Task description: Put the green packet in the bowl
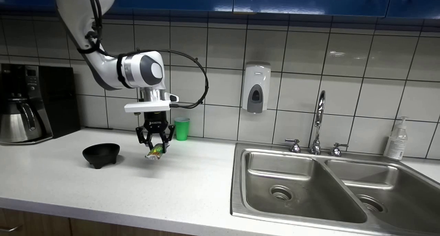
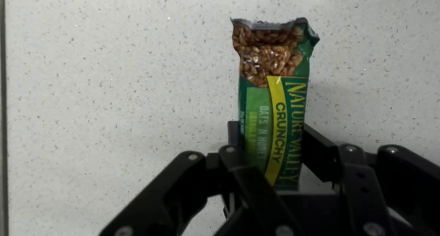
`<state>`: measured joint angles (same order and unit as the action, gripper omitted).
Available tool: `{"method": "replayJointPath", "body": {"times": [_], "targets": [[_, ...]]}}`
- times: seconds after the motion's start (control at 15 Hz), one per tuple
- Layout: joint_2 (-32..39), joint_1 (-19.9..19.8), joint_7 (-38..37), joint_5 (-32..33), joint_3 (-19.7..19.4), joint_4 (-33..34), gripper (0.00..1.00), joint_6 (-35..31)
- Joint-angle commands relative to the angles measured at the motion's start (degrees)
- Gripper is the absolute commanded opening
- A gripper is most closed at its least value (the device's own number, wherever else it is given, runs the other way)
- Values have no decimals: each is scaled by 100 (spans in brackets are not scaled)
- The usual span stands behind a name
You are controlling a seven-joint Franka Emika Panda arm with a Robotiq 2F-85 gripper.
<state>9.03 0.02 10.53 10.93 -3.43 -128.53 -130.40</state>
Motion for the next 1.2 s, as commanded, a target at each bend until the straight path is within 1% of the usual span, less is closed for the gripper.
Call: {"method": "replayJointPath", "body": {"times": [0.0,0.2,0.47,0.87,1.13], "targets": [[-11,-106,523,66,87,264,18,302],[18,-98,878,48,121,383,18,374],[70,-46,1106,126,184,449,18,408],[115,19,1132,185,315,462,18,435],[157,144,1082,259,442,449,18,468]]}}
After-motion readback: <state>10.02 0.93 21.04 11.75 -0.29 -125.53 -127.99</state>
